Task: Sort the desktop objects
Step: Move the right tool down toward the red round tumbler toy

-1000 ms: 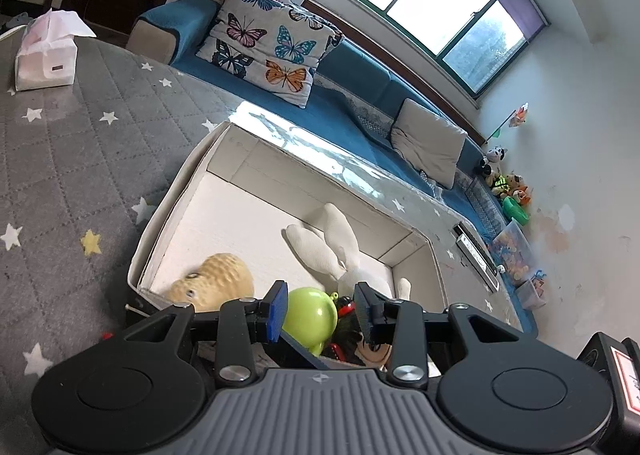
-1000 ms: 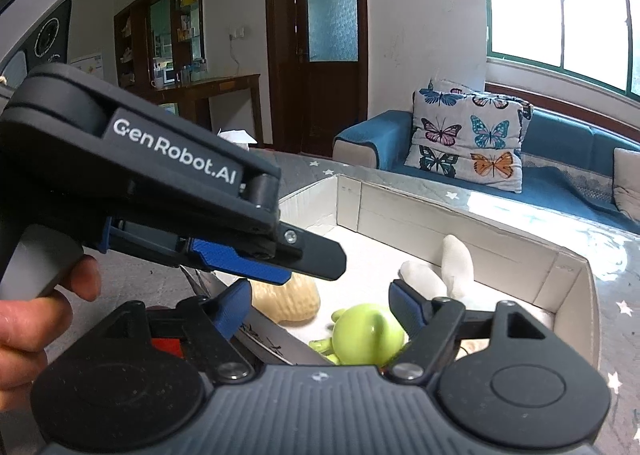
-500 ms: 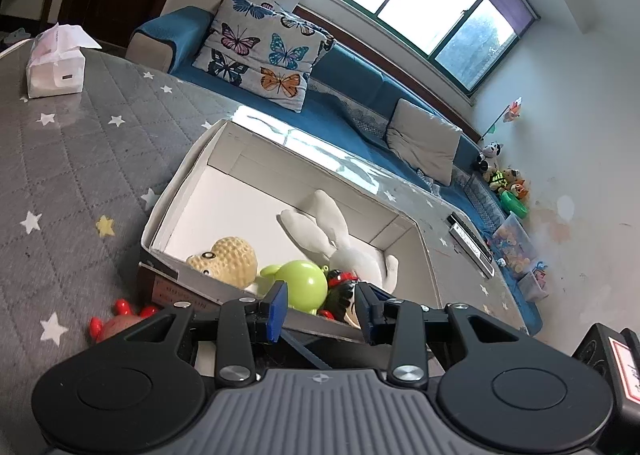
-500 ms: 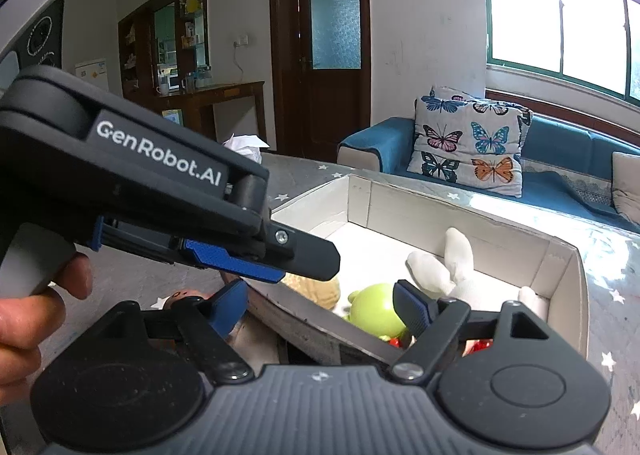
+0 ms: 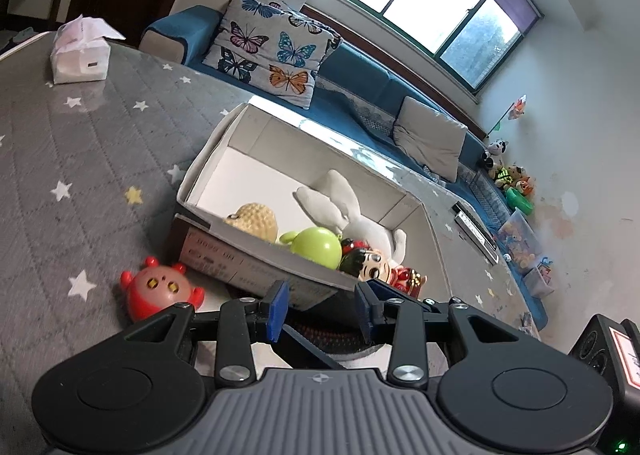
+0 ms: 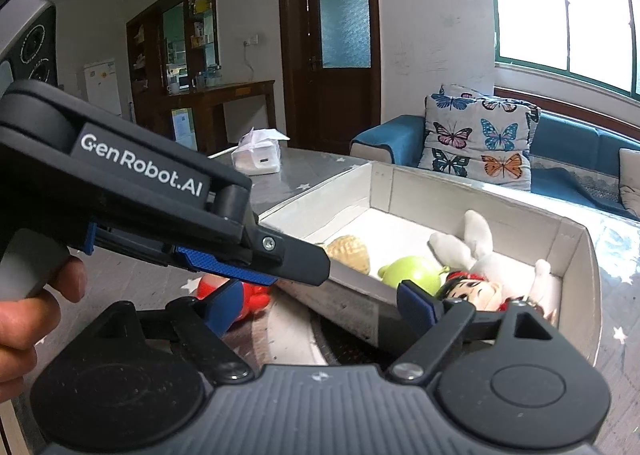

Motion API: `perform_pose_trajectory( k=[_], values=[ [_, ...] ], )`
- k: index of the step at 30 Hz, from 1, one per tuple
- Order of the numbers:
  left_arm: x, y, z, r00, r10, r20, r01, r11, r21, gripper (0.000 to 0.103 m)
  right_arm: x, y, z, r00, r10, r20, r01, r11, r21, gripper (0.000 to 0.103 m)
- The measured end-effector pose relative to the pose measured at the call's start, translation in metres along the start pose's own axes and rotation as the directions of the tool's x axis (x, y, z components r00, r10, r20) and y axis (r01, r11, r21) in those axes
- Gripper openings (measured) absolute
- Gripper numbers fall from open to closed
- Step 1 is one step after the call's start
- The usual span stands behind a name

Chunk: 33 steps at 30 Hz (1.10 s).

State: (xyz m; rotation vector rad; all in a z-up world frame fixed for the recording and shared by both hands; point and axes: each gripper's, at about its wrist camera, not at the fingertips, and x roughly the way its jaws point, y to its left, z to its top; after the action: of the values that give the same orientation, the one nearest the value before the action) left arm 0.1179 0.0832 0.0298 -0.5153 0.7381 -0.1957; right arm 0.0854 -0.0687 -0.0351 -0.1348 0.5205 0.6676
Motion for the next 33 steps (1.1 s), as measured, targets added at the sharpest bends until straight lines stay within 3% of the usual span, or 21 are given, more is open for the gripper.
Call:
perform_pose_trajectory(
  k=[17, 33],
  values=[
    [-0.023, 0.039, -0.01, 0.999, 0.044, 0.02, -0.042, 0.997, -0.072, 0.039, 0.0, 0.022, -0.015, 0.999, 0.03, -0.031, -0.03, 1.0, -0.007, 0.089],
    [-0.03, 0.074, 0.006, 0.992, 0.11, 0.058, -0.103, 0.988, -0.117, 0.04, 0.021, 0.042, -0.016, 0.995, 0.079, -0.064, -0.081, 0.996, -0.034, 0.089]
  ],
)
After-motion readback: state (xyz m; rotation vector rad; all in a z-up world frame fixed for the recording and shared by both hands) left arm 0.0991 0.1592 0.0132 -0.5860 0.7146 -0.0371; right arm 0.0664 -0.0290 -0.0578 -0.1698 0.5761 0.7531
